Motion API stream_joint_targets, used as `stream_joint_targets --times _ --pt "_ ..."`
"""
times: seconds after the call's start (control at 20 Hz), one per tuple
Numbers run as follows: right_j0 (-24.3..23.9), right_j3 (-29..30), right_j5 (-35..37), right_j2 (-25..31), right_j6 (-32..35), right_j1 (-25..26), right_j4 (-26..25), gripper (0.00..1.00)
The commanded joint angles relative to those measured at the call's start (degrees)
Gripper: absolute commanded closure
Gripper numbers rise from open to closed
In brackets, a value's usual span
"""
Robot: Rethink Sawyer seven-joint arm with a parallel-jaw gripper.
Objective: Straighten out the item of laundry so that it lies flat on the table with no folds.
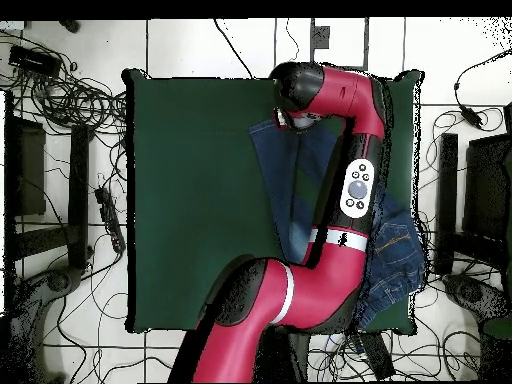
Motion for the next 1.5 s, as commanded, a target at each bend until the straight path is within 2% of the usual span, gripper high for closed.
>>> stream_joint_targets --times 0.05,1.4,1.45,1.5 --pt "3.73 10.01 -6.01 3.80 2.26 0.72 0.23 0.00" --pt "4.60 10.40 -6.09 2.63 5.14 0.05 0.75 0.00" --pt "4.59 10.44 -6.00 2.63 5.25 0.03 0.78 1.00" --pt "4.62 10.34 -5.91 2.67 5.28 0.06 0.68 1.00"
